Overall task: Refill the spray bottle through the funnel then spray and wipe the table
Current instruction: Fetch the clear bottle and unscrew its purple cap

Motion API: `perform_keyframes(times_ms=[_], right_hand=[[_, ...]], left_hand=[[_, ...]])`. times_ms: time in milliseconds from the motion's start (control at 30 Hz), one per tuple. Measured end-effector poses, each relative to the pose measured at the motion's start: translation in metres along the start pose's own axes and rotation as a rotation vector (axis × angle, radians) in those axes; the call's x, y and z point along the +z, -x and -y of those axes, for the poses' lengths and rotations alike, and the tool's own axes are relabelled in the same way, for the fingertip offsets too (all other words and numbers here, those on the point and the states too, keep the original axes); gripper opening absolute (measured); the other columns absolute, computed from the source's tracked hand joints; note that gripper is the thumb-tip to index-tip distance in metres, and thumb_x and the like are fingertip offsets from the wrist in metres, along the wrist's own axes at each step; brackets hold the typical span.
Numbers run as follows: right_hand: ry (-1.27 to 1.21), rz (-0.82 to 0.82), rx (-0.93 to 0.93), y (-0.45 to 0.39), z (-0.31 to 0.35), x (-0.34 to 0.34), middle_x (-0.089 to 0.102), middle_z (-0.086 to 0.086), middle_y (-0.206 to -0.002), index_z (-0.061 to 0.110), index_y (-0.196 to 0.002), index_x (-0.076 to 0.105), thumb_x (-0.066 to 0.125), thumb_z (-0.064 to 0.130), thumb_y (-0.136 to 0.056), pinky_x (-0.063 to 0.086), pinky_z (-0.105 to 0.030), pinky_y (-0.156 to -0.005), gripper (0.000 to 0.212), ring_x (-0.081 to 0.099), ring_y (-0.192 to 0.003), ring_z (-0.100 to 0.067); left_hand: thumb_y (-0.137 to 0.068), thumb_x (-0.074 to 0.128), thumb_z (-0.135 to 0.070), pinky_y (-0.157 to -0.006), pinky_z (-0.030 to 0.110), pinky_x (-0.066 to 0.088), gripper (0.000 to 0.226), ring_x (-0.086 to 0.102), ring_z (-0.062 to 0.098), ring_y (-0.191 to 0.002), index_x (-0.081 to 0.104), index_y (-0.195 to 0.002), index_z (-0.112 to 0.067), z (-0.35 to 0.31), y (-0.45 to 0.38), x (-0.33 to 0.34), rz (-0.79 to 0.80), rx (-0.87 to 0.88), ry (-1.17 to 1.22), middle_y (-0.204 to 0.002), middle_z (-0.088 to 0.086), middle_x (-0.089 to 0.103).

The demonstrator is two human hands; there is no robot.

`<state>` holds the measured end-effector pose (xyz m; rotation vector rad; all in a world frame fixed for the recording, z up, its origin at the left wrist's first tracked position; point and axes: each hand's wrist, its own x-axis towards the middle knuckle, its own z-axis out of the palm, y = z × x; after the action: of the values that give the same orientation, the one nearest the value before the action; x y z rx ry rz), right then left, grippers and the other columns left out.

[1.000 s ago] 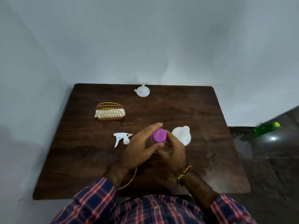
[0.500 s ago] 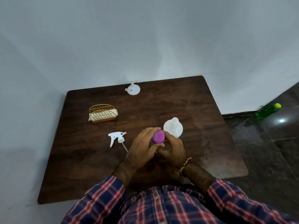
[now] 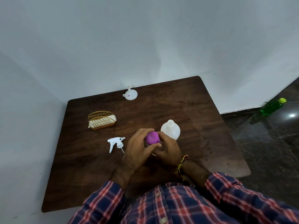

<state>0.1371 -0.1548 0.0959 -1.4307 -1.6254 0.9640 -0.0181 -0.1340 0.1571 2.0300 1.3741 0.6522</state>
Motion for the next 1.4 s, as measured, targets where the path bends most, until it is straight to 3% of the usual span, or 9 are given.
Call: perform_keyframes(times_ms=[133, 267, 400, 533, 667, 800, 1033, 1200, 1400], right_hand=[[-0.005, 0.013, 0.000, -0.004, -0.002, 0.000, 0.067, 0.010, -0.110, 0.024, -0.122, 0.054, 0.076, 0.045, -0.080, 0.056, -0.027, -0.086, 0.052, 0.064, -0.099, -0.003], [-0.017, 0.028, -0.019, -0.003, -0.005, -0.004, 0.065, 0.010, -0.115, 0.023, -0.124, 0.054, 0.076, 0.041, -0.081, 0.051, -0.017, -0.090, 0.052, 0.061, -0.104, -0.001], [0.009, 0.052, -0.016, -0.004, -0.004, -0.004, 0.066, 0.012, -0.110, 0.026, -0.123, 0.054, 0.075, 0.045, -0.080, 0.056, -0.024, -0.085, 0.051, 0.063, -0.098, -0.003], [-0.013, 0.051, -0.051, -0.005, -0.003, -0.007, 0.065, 0.008, -0.117, 0.022, -0.127, 0.054, 0.076, 0.042, -0.080, 0.053, -0.024, -0.090, 0.056, 0.062, -0.105, -0.005], [0.001, 0.049, -0.029, -0.004, 0.000, -0.007, 0.067, 0.009, -0.110, 0.023, -0.123, 0.055, 0.076, 0.039, -0.080, 0.056, -0.027, -0.085, 0.051, 0.064, -0.097, -0.005], [0.008, 0.049, -0.045, -0.003, -0.003, -0.006, 0.066, 0.007, -0.116, 0.021, -0.128, 0.053, 0.076, 0.039, -0.081, 0.054, -0.028, -0.091, 0.056, 0.063, -0.104, -0.006], [0.013, 0.053, -0.001, -0.004, -0.001, -0.003, 0.066, 0.009, -0.113, 0.022, -0.124, 0.056, 0.075, 0.041, -0.081, 0.055, -0.028, -0.091, 0.051, 0.062, -0.101, -0.003], [0.017, 0.032, -0.014, -0.002, -0.003, -0.004, 0.067, 0.006, -0.113, 0.019, -0.122, 0.056, 0.074, 0.040, -0.081, 0.054, -0.026, -0.088, 0.050, 0.064, -0.100, -0.005], [0.025, 0.026, 0.009, -0.001, -0.002, 0.000, 0.064, 0.013, -0.111, 0.023, -0.125, 0.054, 0.072, 0.043, -0.083, 0.045, -0.006, -0.085, 0.050, 0.060, -0.099, 0.004]], left_hand=[[-0.058, 0.083, -0.060, -0.086, 0.020, 0.048, 0.077, 0.054, 0.003, -0.103, 0.048, -0.119, -0.029, -0.012, -0.005, 0.000, -0.053, -0.189, -0.024, -0.114, -0.013, 0.054], [-0.076, 0.077, -0.040, -0.107, 0.033, 0.042, 0.076, 0.046, 0.008, -0.128, 0.043, -0.142, -0.024, 0.000, -0.003, -0.004, 0.123, 0.061, -0.056, -0.141, -0.006, 0.049], [-0.067, 0.062, -0.077, -0.086, 0.027, 0.050, 0.076, 0.055, 0.007, -0.099, 0.053, -0.125, -0.030, -0.015, -0.004, -0.016, -0.010, -0.127, -0.228, -0.112, -0.011, 0.057], [-0.081, 0.071, -0.043, -0.108, 0.037, 0.040, 0.071, 0.042, 0.011, -0.128, 0.040, -0.144, -0.033, -0.012, -0.009, -0.024, 0.196, 0.110, -0.228, -0.141, -0.005, 0.045], [-0.073, 0.066, -0.067, -0.084, 0.026, 0.048, 0.063, 0.053, 0.005, -0.097, 0.056, -0.124, -0.031, -0.018, -0.009, -0.023, 0.045, -0.042, -0.255, -0.110, -0.011, 0.055], [-0.080, 0.072, -0.044, -0.108, 0.033, 0.038, 0.074, 0.040, 0.014, -0.132, 0.038, -0.145, -0.033, -0.015, -0.015, -0.026, 0.295, 0.089, -0.283, -0.145, -0.004, 0.042], [-0.084, 0.061, -0.059, -0.075, 0.027, 0.048, 0.036, 0.055, 0.009, -0.084, 0.052, -0.096, -0.026, -0.031, -0.020, -0.018, 0.011, -0.295, -0.383, -0.095, -0.004, 0.061], [-0.084, 0.071, -0.036, -0.113, 0.035, 0.033, 0.068, 0.033, 0.013, -0.138, 0.040, -0.144, -0.033, -0.026, -0.018, -0.025, 0.357, 0.087, -0.174, -0.151, -0.004, 0.037], [-0.079, 0.070, -0.052, -0.090, 0.029, 0.047, 0.061, 0.050, 0.013, -0.109, 0.048, -0.129, -0.026, -0.027, -0.018, -0.025, 0.267, -0.025, -0.380, -0.122, -0.002, 0.053]])
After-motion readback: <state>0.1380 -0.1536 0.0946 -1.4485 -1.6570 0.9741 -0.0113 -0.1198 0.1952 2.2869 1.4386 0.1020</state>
